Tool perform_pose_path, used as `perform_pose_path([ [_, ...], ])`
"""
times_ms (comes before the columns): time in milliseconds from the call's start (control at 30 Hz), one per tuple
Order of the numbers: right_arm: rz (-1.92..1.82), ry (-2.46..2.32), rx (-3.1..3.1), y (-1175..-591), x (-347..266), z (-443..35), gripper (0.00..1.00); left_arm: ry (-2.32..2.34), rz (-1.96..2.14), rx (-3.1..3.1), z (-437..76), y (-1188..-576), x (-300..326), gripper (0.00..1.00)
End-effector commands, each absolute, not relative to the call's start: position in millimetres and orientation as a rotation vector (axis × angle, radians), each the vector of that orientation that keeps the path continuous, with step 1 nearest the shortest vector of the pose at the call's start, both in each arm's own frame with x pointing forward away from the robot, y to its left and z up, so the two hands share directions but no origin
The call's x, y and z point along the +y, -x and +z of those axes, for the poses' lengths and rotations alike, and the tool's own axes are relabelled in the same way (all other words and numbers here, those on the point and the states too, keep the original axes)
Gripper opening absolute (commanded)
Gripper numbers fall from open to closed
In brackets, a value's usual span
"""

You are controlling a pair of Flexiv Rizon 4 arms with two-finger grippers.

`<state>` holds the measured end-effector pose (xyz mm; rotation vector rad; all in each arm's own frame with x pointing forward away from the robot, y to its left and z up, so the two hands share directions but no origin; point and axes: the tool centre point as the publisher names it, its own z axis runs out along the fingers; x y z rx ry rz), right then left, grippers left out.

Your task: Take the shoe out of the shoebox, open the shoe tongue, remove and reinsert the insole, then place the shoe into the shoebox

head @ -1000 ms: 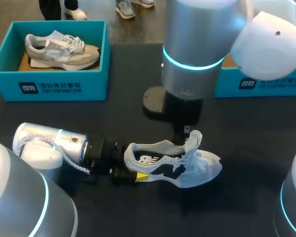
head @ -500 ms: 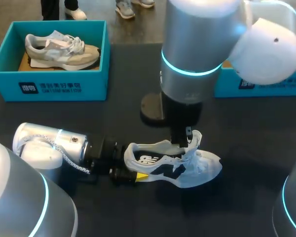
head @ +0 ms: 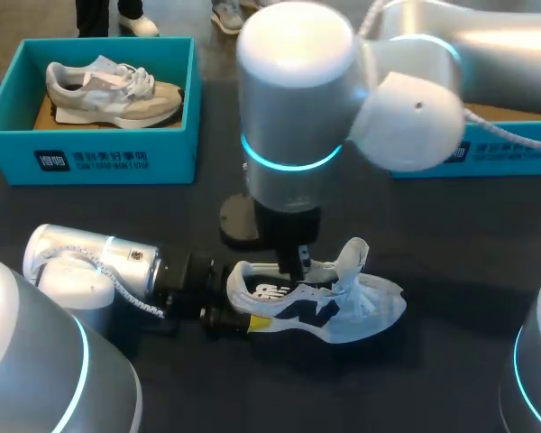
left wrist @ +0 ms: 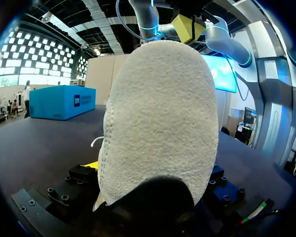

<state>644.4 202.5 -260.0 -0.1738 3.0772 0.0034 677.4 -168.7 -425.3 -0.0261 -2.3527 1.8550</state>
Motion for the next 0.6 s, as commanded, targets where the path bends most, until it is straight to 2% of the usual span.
perform_pose_path([
  [33, -0.100, 0.171, 3.080, -645.3, 227.5, -264.3, 0.00, 0.025, 1.854, -2.355, -428.5, -675.7, -170.6, 0.00],
  [300, -0.100, 0.171, 3.080, -645.3, 227.5, -264.3, 0.00, 0.025, 1.854, -2.355, -428.5, -675.7, -170.6, 0.00],
  [600, -0.076, 0.161, 3.073, -657.8, 229.4, -301.2, 0.00, 0.025, 1.854, -2.355, -428.5, -675.7, -170.6, 0.00],
])
